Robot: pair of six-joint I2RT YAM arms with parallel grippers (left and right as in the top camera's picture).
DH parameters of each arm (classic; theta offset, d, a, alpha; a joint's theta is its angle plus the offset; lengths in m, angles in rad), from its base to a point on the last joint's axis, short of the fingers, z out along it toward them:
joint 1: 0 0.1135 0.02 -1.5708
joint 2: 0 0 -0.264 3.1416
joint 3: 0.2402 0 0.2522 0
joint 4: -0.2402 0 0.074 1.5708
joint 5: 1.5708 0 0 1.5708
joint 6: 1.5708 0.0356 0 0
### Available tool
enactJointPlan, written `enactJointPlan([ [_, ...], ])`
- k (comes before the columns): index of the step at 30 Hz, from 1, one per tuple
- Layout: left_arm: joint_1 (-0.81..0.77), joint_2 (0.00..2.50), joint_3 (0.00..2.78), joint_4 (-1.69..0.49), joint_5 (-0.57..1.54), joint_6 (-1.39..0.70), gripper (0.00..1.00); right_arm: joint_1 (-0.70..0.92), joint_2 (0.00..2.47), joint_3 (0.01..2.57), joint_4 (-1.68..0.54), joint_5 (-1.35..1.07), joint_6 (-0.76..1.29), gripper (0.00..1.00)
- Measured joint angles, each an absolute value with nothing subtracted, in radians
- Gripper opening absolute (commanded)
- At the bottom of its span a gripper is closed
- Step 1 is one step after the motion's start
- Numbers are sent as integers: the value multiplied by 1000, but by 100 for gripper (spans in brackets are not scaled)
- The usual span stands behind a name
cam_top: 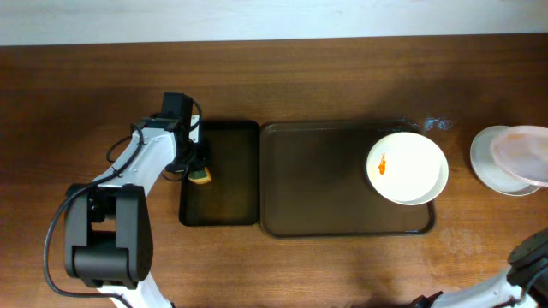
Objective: Clean dirty plates on tray and stack at the side
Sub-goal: 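Carry the scrubbed plate right and stack it on the right-side plates, then reach the right gripper back to the last stained plate on the tray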
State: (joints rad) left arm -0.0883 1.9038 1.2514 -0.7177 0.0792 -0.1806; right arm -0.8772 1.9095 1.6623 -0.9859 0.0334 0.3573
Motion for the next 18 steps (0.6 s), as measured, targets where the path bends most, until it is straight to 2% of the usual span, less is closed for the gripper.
enactJointPlan([
  [1, -88, 1904, 1251, -718, 79, -181, 5, -873, 1925, 1662, -967, 3, 344, 52],
  [2, -88, 1904, 1251, -718, 79, -181, 6, -869, 1937, 1662, -956, -14, 333, 58],
  [4, -88, 1904, 1251, -718, 79, -181, 9, -861, 1952, 1662, -966, -49, 311, 57],
  [8, -88, 1904, 1251, -718, 79, -184, 9, -849, 1951, 1662, -1058, -224, 206, 55],
  [11, -88, 1904, 1251, -717, 79, -184, 8, -781, 1944, 1663, -1187, -292, 131, 51],
  [14, -88, 1904, 1251, -717, 79, -184, 8, -629, 1942, 1662, -1295, -286, 54, 51],
  [18, -88, 1904, 1251, -717, 79, -184, 7, -414, 1942, 1662, -1366, -145, 22, 51],
])
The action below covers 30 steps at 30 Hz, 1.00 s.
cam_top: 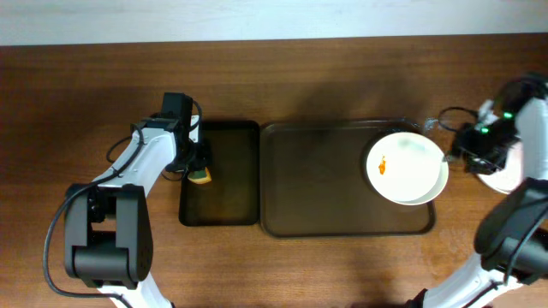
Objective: Clean dirty plates on tray and stack at the side
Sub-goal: 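Reach the right gripper back to the last stained plate on the tray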
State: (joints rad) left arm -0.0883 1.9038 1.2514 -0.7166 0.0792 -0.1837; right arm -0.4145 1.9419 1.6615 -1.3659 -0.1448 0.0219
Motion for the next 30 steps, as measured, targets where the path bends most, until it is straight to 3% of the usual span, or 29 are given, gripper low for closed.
enactJointPlan([
  [6, -88, 1904, 1251, -717, 79, -184, 8, -316, 1936, 1594, -1301, -7, 51, 51],
  [11, -88, 1904, 1251, -717, 79, -184, 9, -331, 1930, 1443, -1157, 46, 128, 42],
  [15, -88, 1904, 1251, -717, 79, -184, 9, -346, 1930, 1351, -1083, 67, 163, 24],
  [17, -88, 1904, 1251, -717, 79, -184, 9, -346, 1930, 1331, -1068, 67, 167, 4],
  [23, -88, 1904, 1251, -717, 79, -184, 9, -337, 1928, 1331, -1065, -100, 150, 4],
  [30, -88, 1904, 1251, -714, 79, -184, 9, -107, 1928, 1331, -1064, -202, 118, 4],
])
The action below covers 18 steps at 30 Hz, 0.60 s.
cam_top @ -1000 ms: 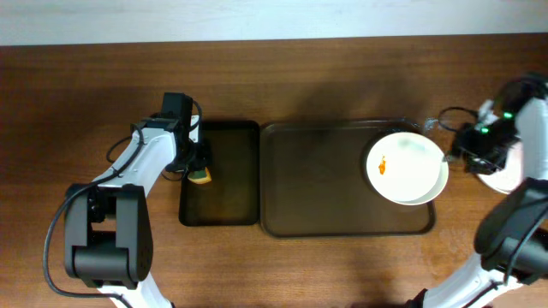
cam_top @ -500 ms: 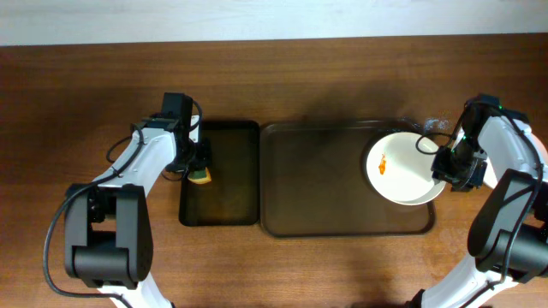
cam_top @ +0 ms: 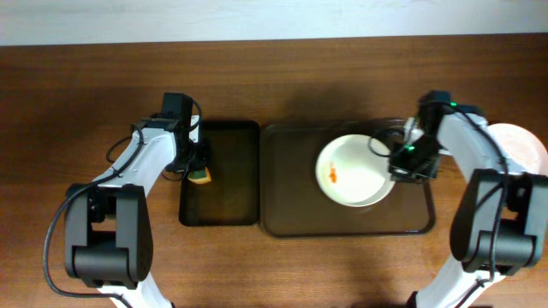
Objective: Clean dirty plates on tray and stack at the side
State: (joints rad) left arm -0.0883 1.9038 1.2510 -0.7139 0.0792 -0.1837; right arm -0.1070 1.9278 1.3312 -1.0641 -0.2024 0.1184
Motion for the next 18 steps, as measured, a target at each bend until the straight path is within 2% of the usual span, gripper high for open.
enactJointPlan([
  [5, -88, 1904, 1251, -714, 79, -184, 9, 65, 1928, 1331, -1057, -180, 112, 5],
  [6, -88, 1904, 1251, -714, 79, -184, 9, 89, 1928, 1331, -1055, -158, 113, 15],
  [7, -88, 1904, 1251, -714, 79, -184, 9, 106, 1928, 1331, -1051, -145, 112, 29],
  [8, -88, 1904, 1251, -714, 79, -184, 9, 115, 1928, 1331, -1050, -134, 114, 36],
  [9, -88, 1904, 1251, -714, 79, -184, 11, 119, 1928, 1331, -1049, -124, 107, 39],
  [14, -89, 1904, 1251, -714, 79, -188, 28, 120, 1928, 1330, -970, -101, 106, 38],
  [15, -92, 1904, 1251, -714, 79, -189, 32, 120, 1928, 1330, -960, -98, 107, 34],
  [18, -113, 1904, 1251, -701, 78, -192, 31, 120, 1928, 1315, -929, -94, 104, 24],
])
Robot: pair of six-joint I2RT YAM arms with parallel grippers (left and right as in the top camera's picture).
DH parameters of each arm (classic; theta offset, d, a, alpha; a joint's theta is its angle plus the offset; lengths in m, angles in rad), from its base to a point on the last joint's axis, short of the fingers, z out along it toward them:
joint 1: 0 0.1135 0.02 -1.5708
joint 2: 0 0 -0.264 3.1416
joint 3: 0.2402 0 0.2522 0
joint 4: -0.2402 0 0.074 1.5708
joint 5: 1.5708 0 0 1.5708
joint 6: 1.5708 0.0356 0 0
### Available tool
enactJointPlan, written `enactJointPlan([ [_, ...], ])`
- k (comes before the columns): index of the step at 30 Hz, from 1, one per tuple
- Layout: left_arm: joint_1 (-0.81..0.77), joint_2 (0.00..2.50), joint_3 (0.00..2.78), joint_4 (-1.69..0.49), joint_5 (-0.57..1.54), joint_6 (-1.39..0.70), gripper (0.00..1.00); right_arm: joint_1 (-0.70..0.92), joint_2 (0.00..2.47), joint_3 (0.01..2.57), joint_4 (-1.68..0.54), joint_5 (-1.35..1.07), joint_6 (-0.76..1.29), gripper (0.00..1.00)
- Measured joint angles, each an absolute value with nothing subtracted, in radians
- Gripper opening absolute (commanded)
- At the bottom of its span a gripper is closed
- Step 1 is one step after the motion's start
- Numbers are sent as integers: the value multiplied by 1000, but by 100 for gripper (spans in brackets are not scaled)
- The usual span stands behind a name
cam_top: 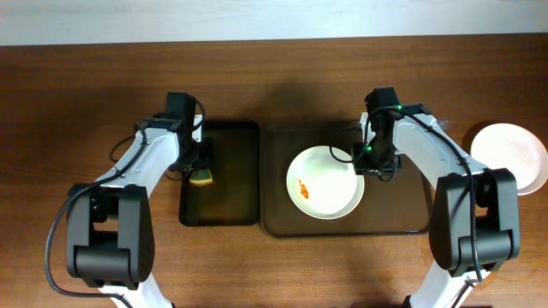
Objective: Clean dirty plates on tray and stack at the side
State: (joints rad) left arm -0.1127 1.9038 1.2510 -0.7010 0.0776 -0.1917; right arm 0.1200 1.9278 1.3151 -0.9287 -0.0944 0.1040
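Note:
A white plate [330, 175] with an orange smear [302, 189] lies in the middle of the large dark tray [411, 214]. My right gripper [363, 164] is at the plate's right rim and appears shut on it. My left gripper [200, 170] hangs over the left edge of the small dark tray [231, 192], shut on a yellow-green sponge [202, 178]. A clean white plate stack [514, 158] rests on the table at the far right.
The two trays sit side by side at the table's centre. Bare wooden table [282, 85] lies behind and in front of them. Both arm bases stand at the front edge, left and right.
My right gripper has moved left with the dirty plate, from the tray's right-middle to its centre. The left gripper and sponge have barely shifted.
The dirty plate lay at the tray's right end with my right arm out of view. Then my right gripper was at the plate's right rim. Then the plate was further left in its grip, and now at mid-tray. My left gripper held the sponge throughout.

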Motion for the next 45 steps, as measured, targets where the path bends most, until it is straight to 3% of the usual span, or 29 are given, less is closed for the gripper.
enactJointPlan([
  [2, -140, 1904, 1251, -693, 63, -191, 32, 120, 1928, 1279, -895, -94, 106, 22],
  [4, -160, 1904, 1251, -693, 44, -191, 24, 120, 1928, 1258, -886, -94, 106, 22],
  [5, -165, 1904, 1251, -693, 37, -191, 31, 120, 1928, 1254, -883, -94, 105, 21],
  [6, -168, 1904, 1251, -694, 33, -192, 56, 120, 1928, 1254, -878, -94, 105, 22],
  [8, -168, 1904, 1251, -693, 27, -194, 56, 120, 1928, 1254, -873, -94, 105, 21],
  [9, -168, 1904, 1251, -693, 22, -195, 46, 120, 1928, 1254, -873, -94, 105, 22],
  [12, -168, 1904, 1251, -693, -5, -196, 0, 120, 1928, 1254, -866, -94, 105, 22],
  [13, -168, 1904, 1251, -694, -11, -198, 0, 120, 1928, 1254, -866, -94, 105, 22],
  [14, -168, 1904, 1251, -694, -14, -197, 16, 120, 1928, 1254, -866, -94, 106, 22],
  [15, -168, 1904, 1251, -694, -16, -196, 54, 120, 1928, 1254, -866, -94, 105, 22],
  [16, -168, 1904, 1251, -694, -19, -196, 50, 120, 1928, 1254, -866, -94, 105, 22],
  [17, -168, 1904, 1251, -693, -19, -191, 39, 120, 1928, 1254, -866, -94, 106, 22],
  [19, -168, 1904, 1251, -694, -20, -198, 0, 120, 1928, 1254, -865, -94, 105, 22],
  [21, -168, 1904, 1251, -694, -19, -198, 0, 120, 1928, 1254, -865, -94, 105, 22],
  [23, -171, 1904, 1251, -694, -19, -199, 0, 120, 1928, 1254, -863, -94, 105, 30],
  [24, -171, 1904, 1251, -694, -15, -199, 14, 120, 1928, 1254, -859, -94, 105, 30],
  [25, -171, 1904, 1251, -694, -15, -199, 40, 120, 1928, 1254, -857, -94, 105, 30],
  [26, -171, 1904, 1251, -694, -15, -201, 54, 120, 1928, 1254, -853, -94, 105, 30],
  [27, -171, 1904, 1251, -694, -13, -198, 65, 120, 1928, 1254, -850, -94, 104, 30],
  [28, -171, 1904, 1251, -694, -12, -200, 66, 120, 1928, 1254, -851, -94, 105, 30],
  [30, -171, 1904, 1251, -690, -13, -200, 47, 120, 1928, 1254, -851, -94, 105, 30],
  [32, -172, 1904, 1251, -683, -15, -195, 33, 120, 1928, 1254, -851, -94, 105, 30],
  [35, -185, 1904, 1238, -669, -19, -195, 23, 120, 1928, 1254, -851, -94, 105, 33],
  [36, -196, 1904, 1230, -665, -20, -199, 1, 120, 1928, 1254, -850, -94, 105, 33],
  [37, -206, 1904, 1224, -664, -20, -198, 10, 120, 1928, 1254, -848, -94, 105, 33],
  [38, -211, 1904, 1222, -660, -22, -199, 67, 120, 1928, 1254, -847, -94, 105, 34],
  [39, -212, 1904, 1221, -652, -22, -199, 87, 120, 1928, 1254, -847, -94, 105, 34],
  [40, -213, 1904, 1221, -646, -22, -196, 91, 120, 1928, 1254, -847, -94, 105, 34],
  [45, -213, 1904, 1219, -568, -23, -199, 86, 120, 1928, 1254, -847, -94, 105, 34],
])
